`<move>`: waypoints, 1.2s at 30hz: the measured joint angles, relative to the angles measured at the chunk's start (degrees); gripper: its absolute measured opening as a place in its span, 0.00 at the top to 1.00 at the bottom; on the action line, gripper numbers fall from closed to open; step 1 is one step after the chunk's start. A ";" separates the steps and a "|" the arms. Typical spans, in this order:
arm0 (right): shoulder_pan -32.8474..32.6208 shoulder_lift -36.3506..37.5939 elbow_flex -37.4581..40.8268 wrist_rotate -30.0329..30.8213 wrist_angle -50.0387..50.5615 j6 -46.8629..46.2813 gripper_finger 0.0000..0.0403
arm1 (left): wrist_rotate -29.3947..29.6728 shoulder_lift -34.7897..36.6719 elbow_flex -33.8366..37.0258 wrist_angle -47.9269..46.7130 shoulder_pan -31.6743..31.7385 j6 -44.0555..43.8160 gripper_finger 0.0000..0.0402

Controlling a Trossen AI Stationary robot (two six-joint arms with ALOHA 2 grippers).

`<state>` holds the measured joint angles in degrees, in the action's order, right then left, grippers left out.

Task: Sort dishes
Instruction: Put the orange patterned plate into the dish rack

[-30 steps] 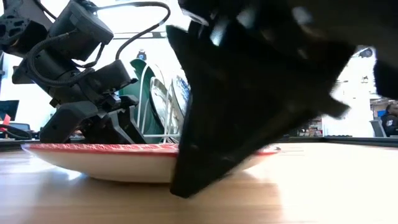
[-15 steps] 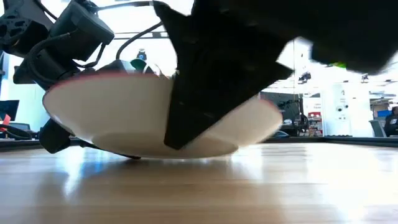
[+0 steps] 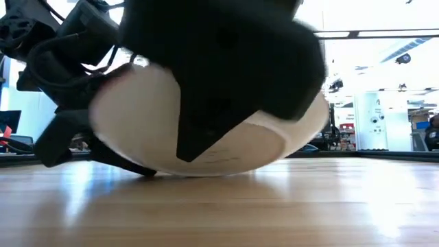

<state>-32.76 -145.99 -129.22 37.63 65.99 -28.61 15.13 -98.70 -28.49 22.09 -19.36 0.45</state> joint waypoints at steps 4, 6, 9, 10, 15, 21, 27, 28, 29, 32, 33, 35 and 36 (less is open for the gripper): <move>1.63 -0.04 0.75 -2.67 -0.06 -0.55 0.56 | -2.41 0.01 -0.02 0.31 -0.19 0.04 0.79; 2.09 -0.07 0.99 -3.71 0.08 -0.44 0.62 | -2.78 0.10 -0.02 0.38 -0.21 0.00 0.82; 1.91 0.02 1.31 -2.74 0.51 0.73 0.75 | -2.95 0.17 -0.02 0.39 -0.21 0.02 0.86; 1.77 0.12 1.29 -2.05 0.69 1.20 0.79 | -3.01 0.17 -0.02 0.37 -0.21 -0.01 0.86; 1.52 0.42 1.18 1.40 1.41 2.89 0.95 | -3.06 0.17 -0.02 0.36 -0.21 -0.03 0.88; 1.19 0.88 1.37 4.30 5.52 -4.74 0.96 | -3.21 2.29 0.01 -2.59 -0.21 -0.01 0.88; -0.27 3.16 1.48 5.53 13.62 -19.85 0.98 | -3.74 10.21 0.42 -12.96 -0.74 -0.36 0.88; -0.55 3.79 1.48 5.73 14.11 -22.05 0.98 | -3.74 11.77 0.50 -15.13 -0.84 -0.37 0.88; -0.79 4.44 1.48 6.04 14.54 -24.36 0.99 | -3.64 13.33 0.61 -16.97 -0.95 -0.36 0.88; -1.35 6.29 1.48 7.45 14.50 -30.15 0.99 | -0.59 18.38 0.69 -19.74 -1.79 -0.32 0.88; -1.49 6.83 1.48 8.13 14.29 -31.80 1.00 | 0.89 20.06 0.97 -19.79 -2.16 -0.02 0.88; -1.65 7.76 1.48 9.59 14.17 -34.89 1.00 | 3.13 23.07 1.67 -20.60 -3.10 0.71 0.88; -1.69 8.38 1.50 10.23 14.20 -36.27 1.00 | 3.98 24.67 1.86 -20.79 -3.59 1.33 0.88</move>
<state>-34.45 -137.61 -127.72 47.86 80.19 -64.88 19.11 -74.02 -26.63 1.30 -22.95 1.79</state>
